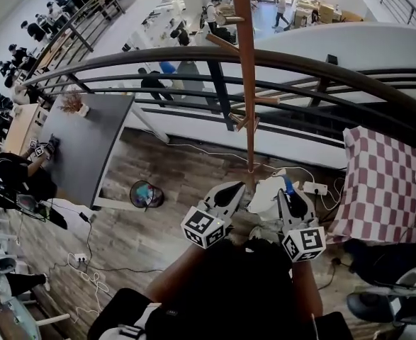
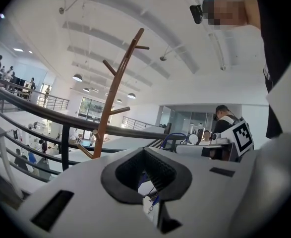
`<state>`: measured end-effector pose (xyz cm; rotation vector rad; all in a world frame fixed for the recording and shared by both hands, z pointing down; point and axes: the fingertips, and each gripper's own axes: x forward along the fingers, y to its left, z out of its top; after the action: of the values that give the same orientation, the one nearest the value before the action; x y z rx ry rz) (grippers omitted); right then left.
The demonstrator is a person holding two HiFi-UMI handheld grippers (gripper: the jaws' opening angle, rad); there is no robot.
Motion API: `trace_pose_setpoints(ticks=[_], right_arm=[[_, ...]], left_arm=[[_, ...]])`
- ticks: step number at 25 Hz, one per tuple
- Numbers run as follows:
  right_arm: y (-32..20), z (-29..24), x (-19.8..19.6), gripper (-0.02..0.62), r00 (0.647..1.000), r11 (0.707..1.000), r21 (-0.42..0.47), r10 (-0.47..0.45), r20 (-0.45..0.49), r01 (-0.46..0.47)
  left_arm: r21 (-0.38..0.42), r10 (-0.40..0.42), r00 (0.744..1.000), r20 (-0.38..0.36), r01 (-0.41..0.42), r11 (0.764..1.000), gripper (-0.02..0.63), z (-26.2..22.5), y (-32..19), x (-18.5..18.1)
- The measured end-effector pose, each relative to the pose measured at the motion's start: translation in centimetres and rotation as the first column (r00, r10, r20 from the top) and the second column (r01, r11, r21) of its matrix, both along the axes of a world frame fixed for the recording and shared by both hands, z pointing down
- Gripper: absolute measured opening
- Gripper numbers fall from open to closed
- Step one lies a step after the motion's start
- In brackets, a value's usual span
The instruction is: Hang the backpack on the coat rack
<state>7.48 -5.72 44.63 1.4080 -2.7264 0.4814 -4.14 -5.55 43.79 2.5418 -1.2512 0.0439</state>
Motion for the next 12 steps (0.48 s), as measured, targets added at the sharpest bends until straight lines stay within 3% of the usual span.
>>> trace_pose_setpoints(ticks=[12], right_arm=[[-7.1,2.8,0.4,0.095,1.000,1.000,-0.025,-0.011,-0.013,0.011]], left_arm=[[-0.018,-0.030,0.999,0.028,0.030,0.999,0.006,2.3,-5.0,1.4]])
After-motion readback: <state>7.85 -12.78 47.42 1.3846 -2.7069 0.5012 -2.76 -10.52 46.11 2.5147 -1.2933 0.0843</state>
